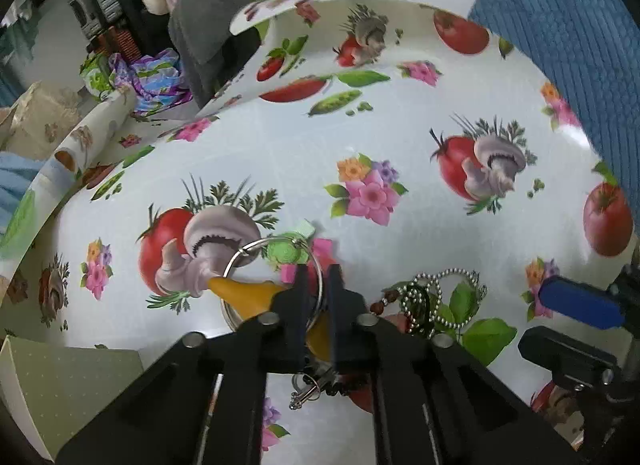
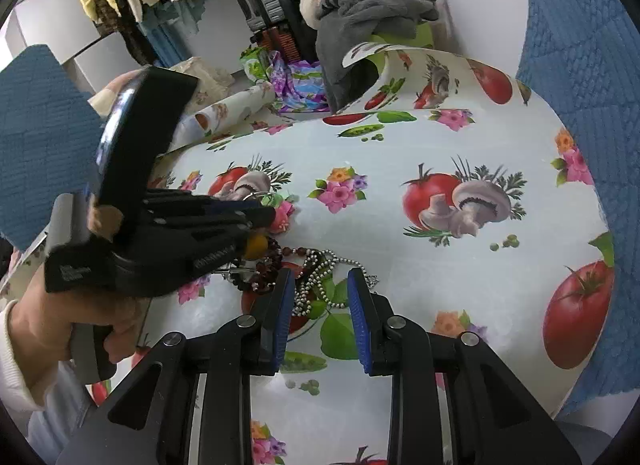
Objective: Organize jewelry
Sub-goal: 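Grasp the large silver hoop ring with the left tool, then grasp the yellow gourd-shaped ornament with the right tool, then carry the gourd into the white box and open the right tool while the left tool carries the hoop, then open the left tool to drop the silver hoop into the box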
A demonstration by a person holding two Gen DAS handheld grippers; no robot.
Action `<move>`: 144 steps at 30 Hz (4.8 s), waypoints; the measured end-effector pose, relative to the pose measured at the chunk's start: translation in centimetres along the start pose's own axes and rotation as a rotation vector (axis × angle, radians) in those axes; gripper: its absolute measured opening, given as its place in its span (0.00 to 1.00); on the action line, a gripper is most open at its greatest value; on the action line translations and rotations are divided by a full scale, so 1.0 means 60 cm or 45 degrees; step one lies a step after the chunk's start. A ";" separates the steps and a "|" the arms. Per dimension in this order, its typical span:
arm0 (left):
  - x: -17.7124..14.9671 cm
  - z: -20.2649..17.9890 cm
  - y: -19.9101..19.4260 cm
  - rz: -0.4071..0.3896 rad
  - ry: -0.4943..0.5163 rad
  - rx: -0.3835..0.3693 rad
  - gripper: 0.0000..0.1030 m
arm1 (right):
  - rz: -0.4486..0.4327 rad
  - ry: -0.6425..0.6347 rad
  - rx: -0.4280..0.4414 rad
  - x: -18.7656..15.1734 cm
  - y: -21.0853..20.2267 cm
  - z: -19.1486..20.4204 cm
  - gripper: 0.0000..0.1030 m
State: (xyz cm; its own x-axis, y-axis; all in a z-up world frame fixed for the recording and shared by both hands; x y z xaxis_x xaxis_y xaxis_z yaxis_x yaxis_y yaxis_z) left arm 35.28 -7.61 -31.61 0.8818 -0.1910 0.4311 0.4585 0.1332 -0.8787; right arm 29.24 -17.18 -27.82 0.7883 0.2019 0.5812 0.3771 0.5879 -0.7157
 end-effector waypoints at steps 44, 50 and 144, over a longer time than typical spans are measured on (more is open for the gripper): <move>-0.027 0.133 -0.084 -0.080 -0.533 -0.196 0.03 | 0.229 -0.297 0.170 0.017 0.161 0.088 0.24; -0.038 0.136 -0.097 -0.093 -0.555 -0.199 0.03 | 0.180 -0.218 0.133 0.019 0.119 0.075 0.24; -0.236 0.436 -0.253 -0.099 -0.654 -0.073 0.45 | 0.071 -0.110 -0.033 0.065 0.087 0.413 0.18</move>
State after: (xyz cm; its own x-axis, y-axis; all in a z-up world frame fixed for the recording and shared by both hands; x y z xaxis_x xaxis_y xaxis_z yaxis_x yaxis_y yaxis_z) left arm 18.74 18.52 -18.98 0.7922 0.3056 0.5282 0.5310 0.0812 -0.8435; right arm 22.25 6.06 -19.68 0.7642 0.3010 0.5704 0.3470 0.5536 -0.7571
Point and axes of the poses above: each gripper's, at about its wrist camera, not at the fingertips, and y roughly the way its jaws point, z to its left, x to its top, the point moved 9 cm from there along y, roughly the way its jaws point, and after that the axes turned 10 degrees about x, right-handed, at the moved point
